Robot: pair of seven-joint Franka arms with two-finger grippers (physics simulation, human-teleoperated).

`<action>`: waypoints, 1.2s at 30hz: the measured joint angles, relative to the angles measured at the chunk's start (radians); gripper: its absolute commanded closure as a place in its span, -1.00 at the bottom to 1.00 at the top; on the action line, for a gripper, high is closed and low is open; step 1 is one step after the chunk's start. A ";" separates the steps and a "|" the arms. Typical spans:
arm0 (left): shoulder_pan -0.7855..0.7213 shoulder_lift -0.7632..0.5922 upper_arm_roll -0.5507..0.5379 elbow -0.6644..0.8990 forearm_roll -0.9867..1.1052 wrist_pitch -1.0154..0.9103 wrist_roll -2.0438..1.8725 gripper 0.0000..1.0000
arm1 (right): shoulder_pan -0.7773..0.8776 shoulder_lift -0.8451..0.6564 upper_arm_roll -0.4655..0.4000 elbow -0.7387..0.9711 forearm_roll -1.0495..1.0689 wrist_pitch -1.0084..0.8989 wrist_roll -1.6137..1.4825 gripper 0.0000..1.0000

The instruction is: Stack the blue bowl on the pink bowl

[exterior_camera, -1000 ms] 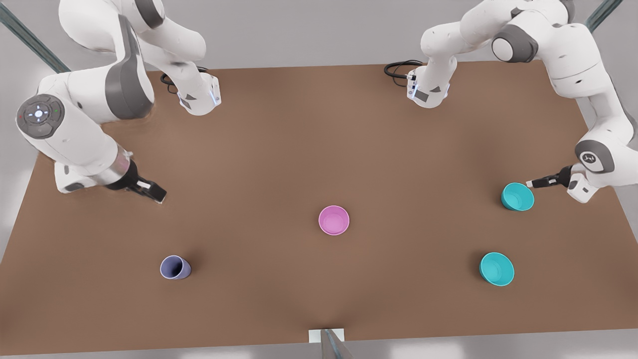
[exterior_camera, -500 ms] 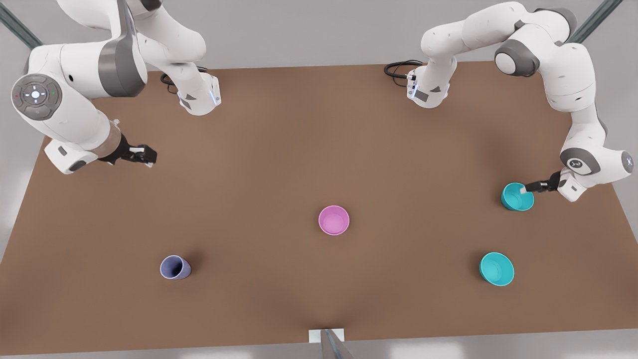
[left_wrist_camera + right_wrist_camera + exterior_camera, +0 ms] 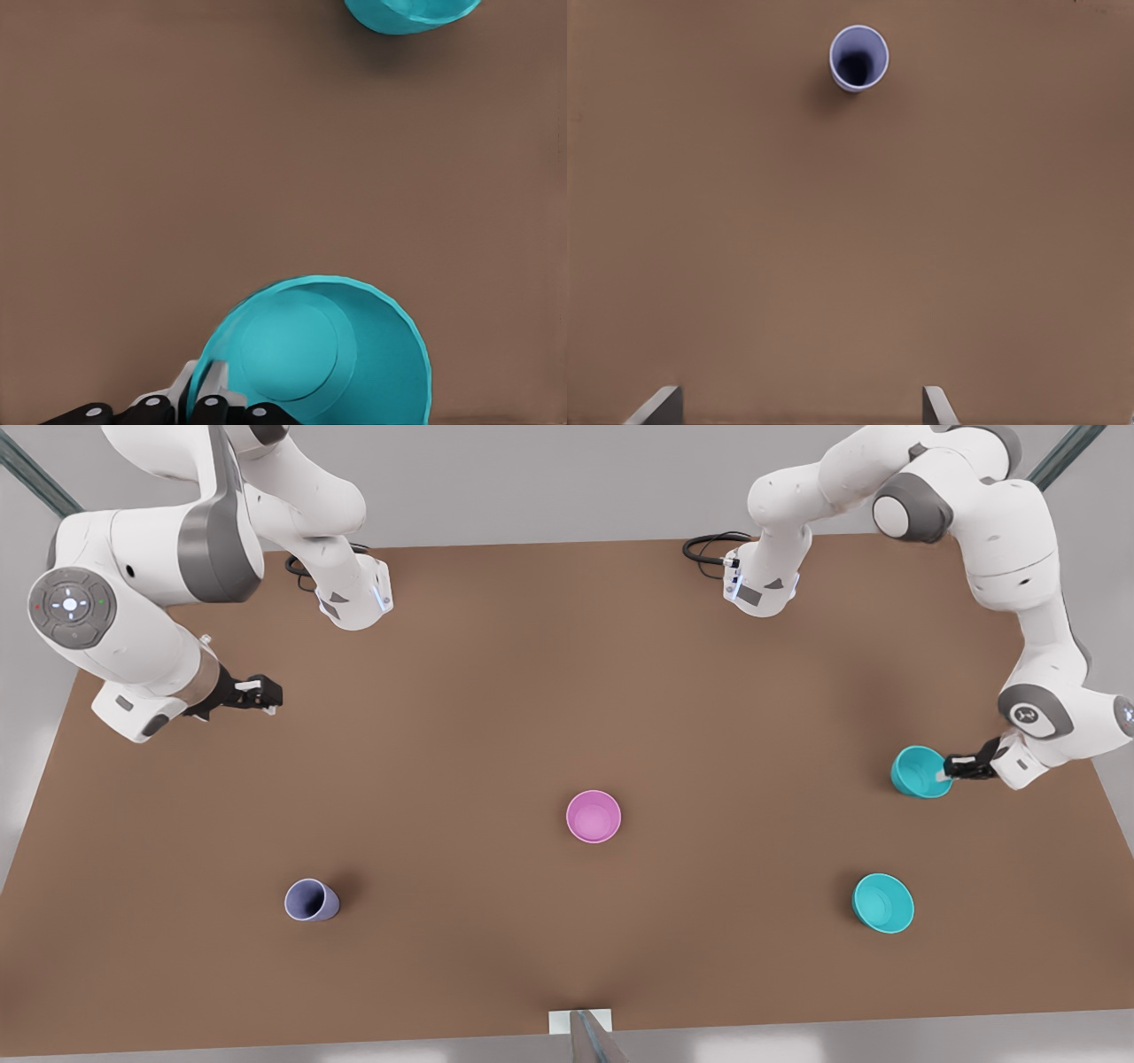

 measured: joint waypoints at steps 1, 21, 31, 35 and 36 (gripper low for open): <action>-0.079 -0.070 -0.004 0.002 0.038 -0.028 -0.020 0.57 | 0.000 -0.001 0.000 0.000 0.000 0.000 -0.007 -1.00; -0.760 0.363 -0.273 0.628 0.103 -0.211 -0.911 0.57 | 0.021 -0.008 -0.033 -0.002 0.000 0.006 -0.085 -1.00; -0.743 0.378 -0.272 0.656 0.090 -0.180 -1.180 0.57 | 0.021 -0.003 -0.034 -0.002 0.004 0.007 -0.102 -1.00; -0.736 0.380 -0.272 0.655 0.090 -0.165 -1.251 0.57 | 0.021 -0.003 -0.034 -0.002 0.004 0.007 -0.106 -1.00; -0.735 0.380 -0.272 0.652 0.090 -0.162 -1.266 0.57 | 0.021 -0.003 -0.034 -0.002 0.004 0.007 -0.107 -1.00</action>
